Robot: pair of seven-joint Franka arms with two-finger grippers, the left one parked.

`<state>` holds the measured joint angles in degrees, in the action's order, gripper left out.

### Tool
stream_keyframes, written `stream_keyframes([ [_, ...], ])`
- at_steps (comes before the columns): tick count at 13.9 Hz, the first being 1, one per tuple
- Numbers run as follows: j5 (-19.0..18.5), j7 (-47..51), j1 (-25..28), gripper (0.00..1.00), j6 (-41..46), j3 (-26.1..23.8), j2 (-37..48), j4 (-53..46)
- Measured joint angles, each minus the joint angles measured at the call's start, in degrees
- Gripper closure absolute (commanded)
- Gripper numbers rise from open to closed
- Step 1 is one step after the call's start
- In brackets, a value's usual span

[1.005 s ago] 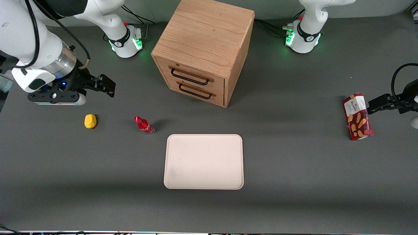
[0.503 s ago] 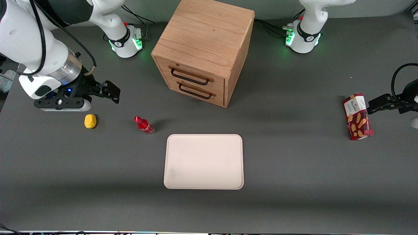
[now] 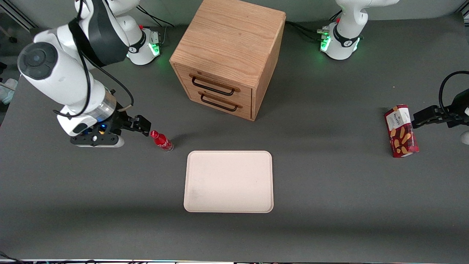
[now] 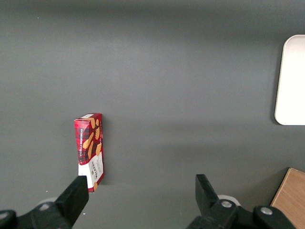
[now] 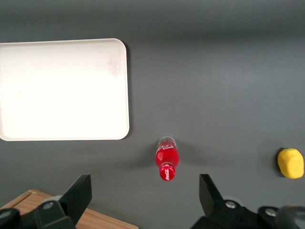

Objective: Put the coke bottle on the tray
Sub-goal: 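Move the open right gripper over the red Coca-Cola bottle, then lower the right gripper and close it around the bottle's body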

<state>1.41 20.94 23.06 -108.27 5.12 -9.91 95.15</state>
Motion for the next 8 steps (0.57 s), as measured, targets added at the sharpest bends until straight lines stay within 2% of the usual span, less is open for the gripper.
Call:
stream_keyframes([
  [4,0.1,0.0,0.6,0.00,-10.4,-0.2,0.0,9.7],
  [8,0.1,0.0,1.1,0.00,-17.2,-0.3,0.2,17.2],
])
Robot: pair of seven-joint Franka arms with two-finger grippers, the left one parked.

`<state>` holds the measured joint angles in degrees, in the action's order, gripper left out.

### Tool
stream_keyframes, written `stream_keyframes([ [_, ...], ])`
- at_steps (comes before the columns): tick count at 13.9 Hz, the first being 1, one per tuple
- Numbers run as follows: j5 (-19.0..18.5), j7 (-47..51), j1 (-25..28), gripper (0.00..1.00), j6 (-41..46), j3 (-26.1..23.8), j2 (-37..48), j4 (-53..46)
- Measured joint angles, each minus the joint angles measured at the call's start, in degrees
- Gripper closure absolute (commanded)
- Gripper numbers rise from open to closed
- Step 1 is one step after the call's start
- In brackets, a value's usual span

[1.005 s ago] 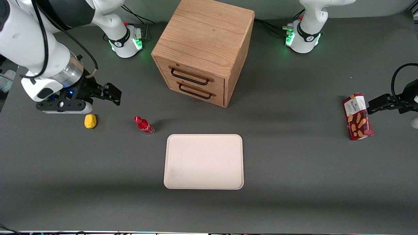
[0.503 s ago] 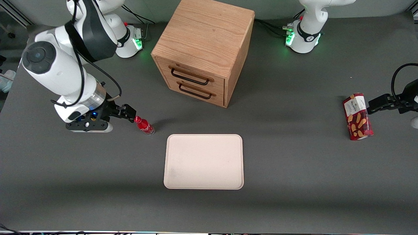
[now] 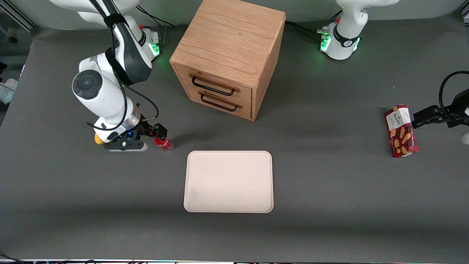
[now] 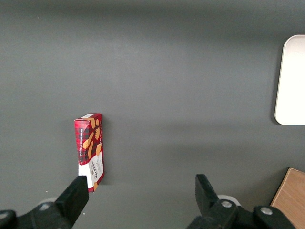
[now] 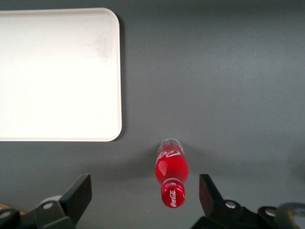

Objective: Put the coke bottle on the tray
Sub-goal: 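Lower the right gripper and close it around the bottle's body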

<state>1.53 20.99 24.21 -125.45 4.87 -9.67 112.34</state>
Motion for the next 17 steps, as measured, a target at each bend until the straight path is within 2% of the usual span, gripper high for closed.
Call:
stream_keyframes([
  [6,0.0,0.0,0.0,0.00,-11.0,0.0,0.5,9.8],
  [11,0.0,0.0,0.0,0.00,-12.9,0.0,0.5,12.2],
  [12,0.0,0.0,0.0,0.03,-12.9,0.0,0.5,12.2],
  [15,0.0,0.0,0.0,0.48,-12.9,0.0,0.5,12.2],
  [17,0.0,0.0,0.0,0.84,-13.0,0.0,0.5,12.2],
])
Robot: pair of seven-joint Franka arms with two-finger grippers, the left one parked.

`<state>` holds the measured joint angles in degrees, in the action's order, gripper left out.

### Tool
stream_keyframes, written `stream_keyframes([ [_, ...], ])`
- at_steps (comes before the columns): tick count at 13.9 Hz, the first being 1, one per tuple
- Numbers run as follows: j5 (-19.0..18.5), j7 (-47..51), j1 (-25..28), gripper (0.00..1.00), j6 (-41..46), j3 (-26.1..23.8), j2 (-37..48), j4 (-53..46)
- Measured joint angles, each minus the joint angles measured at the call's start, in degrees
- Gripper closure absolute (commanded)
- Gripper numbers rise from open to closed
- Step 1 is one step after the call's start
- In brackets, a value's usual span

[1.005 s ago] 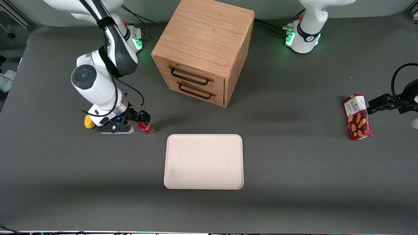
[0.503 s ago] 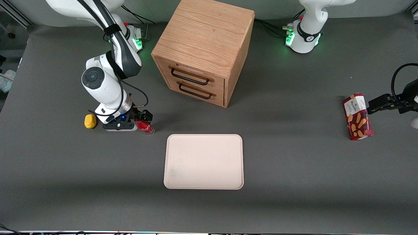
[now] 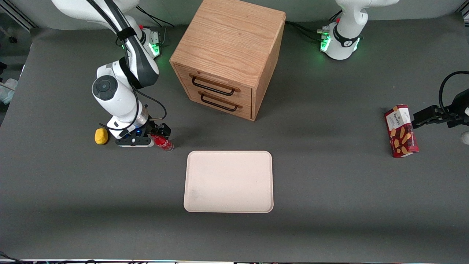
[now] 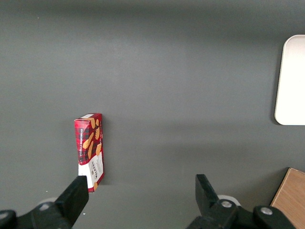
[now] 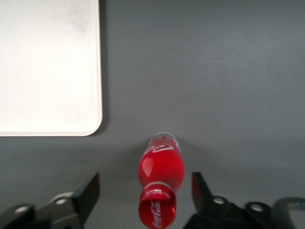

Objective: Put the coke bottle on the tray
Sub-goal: 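Lower the right gripper and close it around the bottle's body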

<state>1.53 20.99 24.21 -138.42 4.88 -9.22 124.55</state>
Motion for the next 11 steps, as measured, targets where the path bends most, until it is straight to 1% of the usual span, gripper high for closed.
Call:
stream_keyframes([
  [1,0.0,0.0,0.0,0.93,0.0,0.0,0.0,0.0],
  [2,0.0,0.0,0.0,1.00,0.0,0.0,0.0,0.0],
  [11,-0.1,0.0,0.0,1.00,0.0,0.0,0.0,0.0],
])
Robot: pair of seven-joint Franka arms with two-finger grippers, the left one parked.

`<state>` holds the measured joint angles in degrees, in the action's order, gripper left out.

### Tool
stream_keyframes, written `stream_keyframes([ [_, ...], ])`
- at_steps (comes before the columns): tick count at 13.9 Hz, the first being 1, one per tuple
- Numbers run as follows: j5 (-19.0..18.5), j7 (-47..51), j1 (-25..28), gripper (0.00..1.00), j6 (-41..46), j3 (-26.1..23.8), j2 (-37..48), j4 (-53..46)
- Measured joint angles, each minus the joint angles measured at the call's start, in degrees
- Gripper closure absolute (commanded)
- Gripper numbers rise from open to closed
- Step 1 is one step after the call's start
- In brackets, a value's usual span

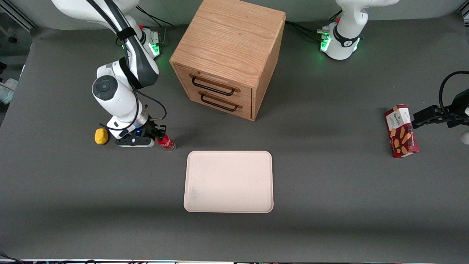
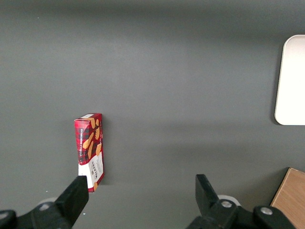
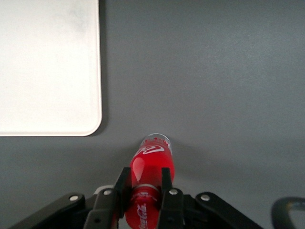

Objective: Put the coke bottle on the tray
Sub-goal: 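Lower the right gripper and close it around the bottle's body, then lift the bottle with the right gripper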

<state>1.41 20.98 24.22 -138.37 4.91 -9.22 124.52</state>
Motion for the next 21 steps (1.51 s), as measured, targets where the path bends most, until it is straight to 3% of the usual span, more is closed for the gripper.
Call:
stream_keyframes([
  [2,0.0,0.0,0.0,1.00,1.5,0.0,0.1,-0.9],
  [7,0.0,0.0,-0.2,1.00,19.7,0.5,3.2,-11.4],
  [16,0.0,-1.2,-1.0,1.00,43.7,0.7,8.7,-29.6],
  [21,0.0,-1.6,-1.1,1.00,50.1,0.9,9.2,-35.7],
])
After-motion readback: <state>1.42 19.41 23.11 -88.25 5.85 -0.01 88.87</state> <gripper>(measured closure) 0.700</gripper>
